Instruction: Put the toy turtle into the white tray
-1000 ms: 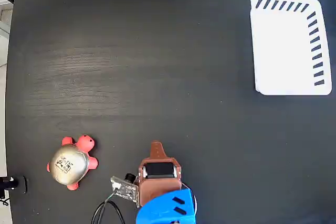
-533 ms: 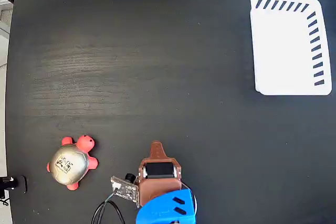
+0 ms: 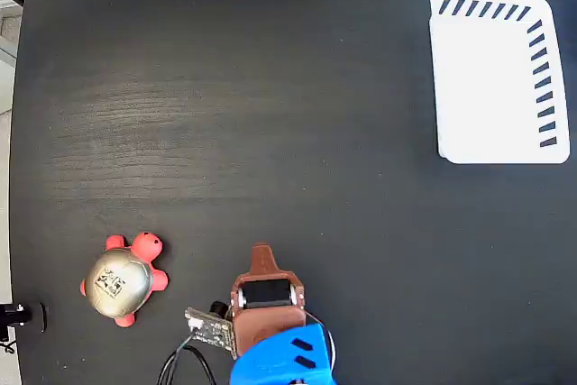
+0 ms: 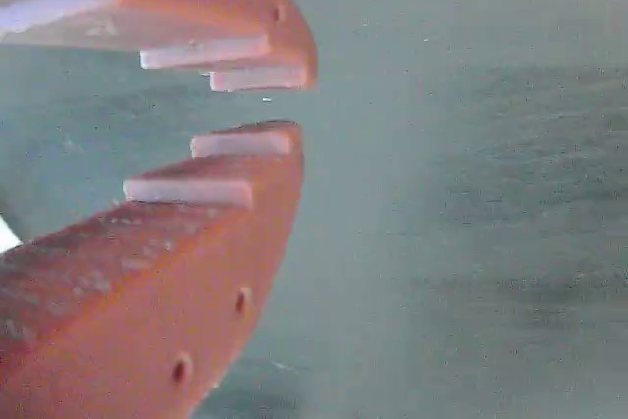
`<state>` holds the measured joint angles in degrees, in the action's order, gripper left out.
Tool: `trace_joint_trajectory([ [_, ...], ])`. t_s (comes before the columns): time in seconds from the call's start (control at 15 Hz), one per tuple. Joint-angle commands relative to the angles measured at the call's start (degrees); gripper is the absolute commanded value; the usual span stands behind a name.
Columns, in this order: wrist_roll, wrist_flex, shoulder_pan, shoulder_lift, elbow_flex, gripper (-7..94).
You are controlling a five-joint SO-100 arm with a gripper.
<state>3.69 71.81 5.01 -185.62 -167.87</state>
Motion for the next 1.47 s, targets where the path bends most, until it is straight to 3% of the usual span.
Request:
trace_joint_trajectory([
  [0.0, 3.3, -0.4, 2.8, 3.9, 2.0, 0],
  [0.2, 2.8, -4.9, 7.6, 21.1, 12.3, 0],
  [0.6, 3.6, 3.7, 20.3, 51.0, 37.4, 0],
  [0.93, -3.1, 5.6, 31.3, 56.0, 42.9, 1],
  [1.13, -7.6, 12.4, 35.0, 63.7, 50.8, 17],
  [1.4, -11.7, 13.1, 38.1, 68.6, 51.9, 33],
])
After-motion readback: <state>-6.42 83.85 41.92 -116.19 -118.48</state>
